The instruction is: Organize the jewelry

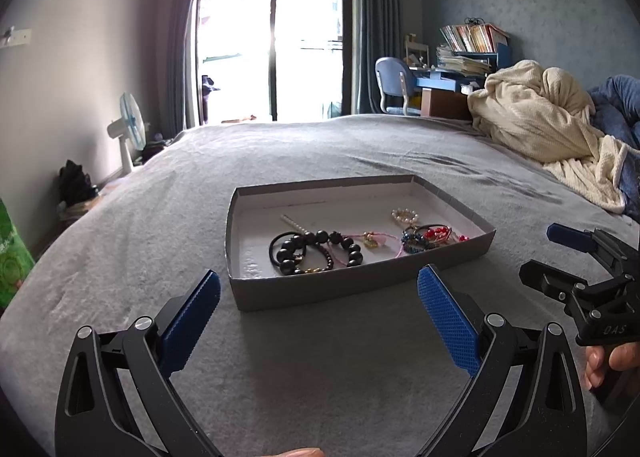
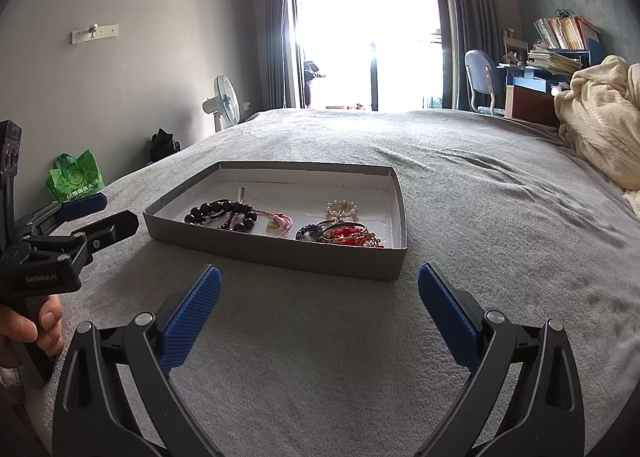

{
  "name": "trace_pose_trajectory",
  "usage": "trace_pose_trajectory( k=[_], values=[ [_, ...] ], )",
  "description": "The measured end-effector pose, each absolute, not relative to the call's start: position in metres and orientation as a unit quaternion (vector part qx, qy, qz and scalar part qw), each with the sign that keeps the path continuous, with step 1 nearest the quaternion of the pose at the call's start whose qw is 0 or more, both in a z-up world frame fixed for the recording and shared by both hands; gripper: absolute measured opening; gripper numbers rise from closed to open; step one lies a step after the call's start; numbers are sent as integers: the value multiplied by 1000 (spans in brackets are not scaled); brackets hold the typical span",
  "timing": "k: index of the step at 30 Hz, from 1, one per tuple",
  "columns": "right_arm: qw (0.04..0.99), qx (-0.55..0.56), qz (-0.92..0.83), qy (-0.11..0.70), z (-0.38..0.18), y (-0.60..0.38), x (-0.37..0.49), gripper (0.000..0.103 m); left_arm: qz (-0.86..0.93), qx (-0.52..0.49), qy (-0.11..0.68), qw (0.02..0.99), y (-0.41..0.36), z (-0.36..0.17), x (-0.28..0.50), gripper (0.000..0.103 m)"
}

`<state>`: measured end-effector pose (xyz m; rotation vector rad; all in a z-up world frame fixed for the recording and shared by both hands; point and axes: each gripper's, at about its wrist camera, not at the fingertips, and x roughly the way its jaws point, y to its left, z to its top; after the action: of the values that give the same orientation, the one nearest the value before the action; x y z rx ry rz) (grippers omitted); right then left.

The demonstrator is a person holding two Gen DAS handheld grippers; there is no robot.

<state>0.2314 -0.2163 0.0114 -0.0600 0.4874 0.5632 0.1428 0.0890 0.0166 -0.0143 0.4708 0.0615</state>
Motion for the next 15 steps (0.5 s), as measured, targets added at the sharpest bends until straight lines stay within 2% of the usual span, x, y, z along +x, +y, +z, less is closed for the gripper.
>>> trace_pose_trajectory(
  k=[15],
  values=[
    [930,-17,274,244,12,-223,233,97,30,-14,243,969,91,20,141,98]
  ],
)
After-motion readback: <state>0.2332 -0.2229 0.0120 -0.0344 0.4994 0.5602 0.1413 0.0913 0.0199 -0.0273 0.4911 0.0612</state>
